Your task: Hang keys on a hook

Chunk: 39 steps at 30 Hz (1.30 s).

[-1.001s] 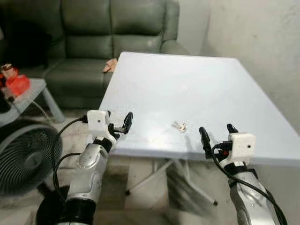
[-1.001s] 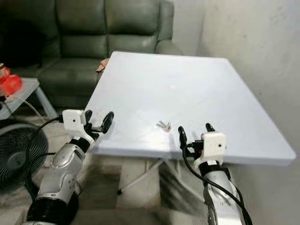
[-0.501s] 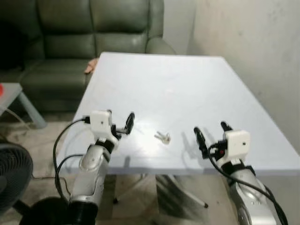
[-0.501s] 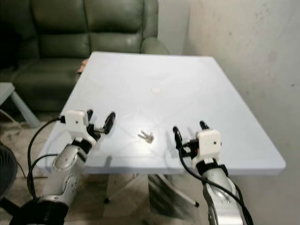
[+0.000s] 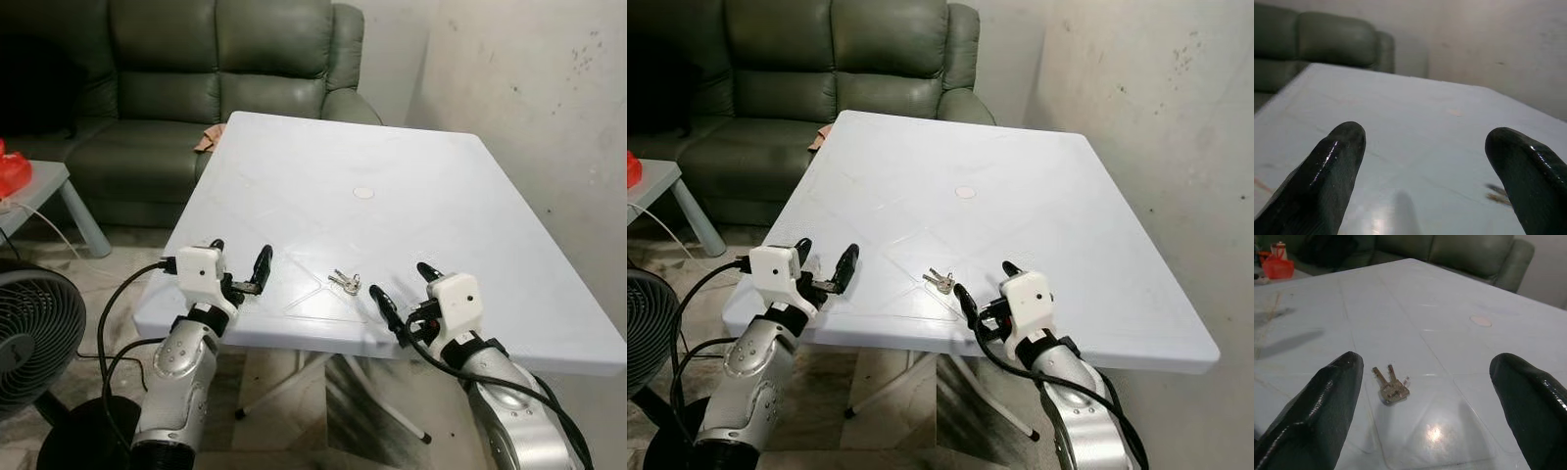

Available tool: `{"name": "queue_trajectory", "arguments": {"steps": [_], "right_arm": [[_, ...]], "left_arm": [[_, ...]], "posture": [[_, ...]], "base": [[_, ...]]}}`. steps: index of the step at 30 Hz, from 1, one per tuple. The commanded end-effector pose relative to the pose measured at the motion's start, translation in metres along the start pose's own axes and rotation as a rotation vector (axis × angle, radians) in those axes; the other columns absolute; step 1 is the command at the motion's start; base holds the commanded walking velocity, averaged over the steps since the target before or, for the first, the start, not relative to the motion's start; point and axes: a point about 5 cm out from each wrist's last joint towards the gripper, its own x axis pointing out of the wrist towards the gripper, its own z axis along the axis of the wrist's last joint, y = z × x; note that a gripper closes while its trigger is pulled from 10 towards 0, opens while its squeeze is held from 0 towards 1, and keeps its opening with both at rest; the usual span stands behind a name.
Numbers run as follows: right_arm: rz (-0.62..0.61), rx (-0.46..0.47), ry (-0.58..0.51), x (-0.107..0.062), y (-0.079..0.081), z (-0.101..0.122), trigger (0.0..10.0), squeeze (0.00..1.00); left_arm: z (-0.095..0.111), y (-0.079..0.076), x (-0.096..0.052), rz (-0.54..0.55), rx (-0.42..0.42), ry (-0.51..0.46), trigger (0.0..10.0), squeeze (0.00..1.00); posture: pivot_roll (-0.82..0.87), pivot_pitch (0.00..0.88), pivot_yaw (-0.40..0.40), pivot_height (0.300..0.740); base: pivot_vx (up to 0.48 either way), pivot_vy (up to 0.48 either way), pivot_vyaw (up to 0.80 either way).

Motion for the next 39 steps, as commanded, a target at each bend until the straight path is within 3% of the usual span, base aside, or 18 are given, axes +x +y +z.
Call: {"name": "queue_trajectory", "arguments": {"steps": [1, 12, 17, 28, 30, 31, 34, 36, 38, 39], "right_arm": [[0.026, -0.006, -0.025, 0.005, 0.003, 0.011, 10.0, 0.00], [-0.139, 0.047, 0.067, 0.030, 0.004, 0.012, 10.0, 0.00], [-0.201, 0.121, 0.112, 0.042, 0.007, 0.011, 10.0, 0.00], [-0.230, 0.173, 0.179, 0.044, 0.019, -0.001, 10.0, 0.00], [-0.231, 0.172, 0.194, 0.044, 0.022, -0.004, 9.6, 0.00], [-0.233, 0.171, 0.205, 0.042, 0.025, -0.008, 8.5, 0.00], [-0.233, 0.170, 0.207, 0.042, 0.026, -0.009, 8.5, 0.00], [-0.229, 0.189, 0.215, 0.041, 0.032, -0.011, 5.2, 0.00], [-0.229, 0.191, 0.214, 0.041, 0.033, -0.011, 5.2, 0.00], [-0.227, 0.187, 0.212, 0.042, 0.035, -0.010, 2.9, 0.00]], "left_arm": [[0.005, -0.004, 0.000, -0.030, 0.025, -0.014, 10.0, 0.00], [0.008, -0.013, -0.016, -0.068, 0.012, -0.007, 10.0, 0.00], [0.010, -0.021, -0.024, -0.119, 0.039, 0.015, 10.0, 0.00], [0.012, -0.028, -0.033, -0.127, 0.023, 0.046, 10.0, 0.00], [0.012, -0.029, -0.034, -0.128, 0.022, 0.051, 10.0, 0.00], [0.012, -0.030, -0.036, -0.131, 0.018, 0.058, 10.0, 0.00], [0.012, -0.030, -0.036, -0.133, 0.016, 0.060, 10.0, 0.00], [0.012, -0.032, -0.039, -0.137, 0.017, 0.067, 10.0, 0.00], [0.011, -0.032, -0.039, -0.138, 0.018, 0.069, 10.0, 0.00], [0.011, -0.033, -0.040, -0.140, 0.017, 0.070, 10.0, 0.00]], "posture": [[0.03, 0.000, -0.062, 0.740], [0.07, 0.001, -0.083, 0.740], [0.09, 0.048, -0.082, 0.740], [0.10, 0.084, -0.077, 0.740], [0.10, 0.084, -0.077, 0.740], [0.11, 0.091, -0.075, 0.740], [0.11, 0.091, -0.075, 0.740], [0.11, 0.098, -0.073, 0.740], [0.11, 0.098, -0.073, 0.740], [0.11, 0.103, -0.074, 0.740]], "base": [[0.000, 0.000, 0.00], [0.000, 0.000, 0.00], [0.000, 0.000, 0.00], [0.000, 0.000, 0.00], [0.000, 0.000, 0.00], [0.000, 0.000, 0.00], [0.000, 0.000, 0.00], [0.000, 0.000, 0.00], [0.000, 0.000, 0.00], [0.000, 0.000, 0.00]]}}
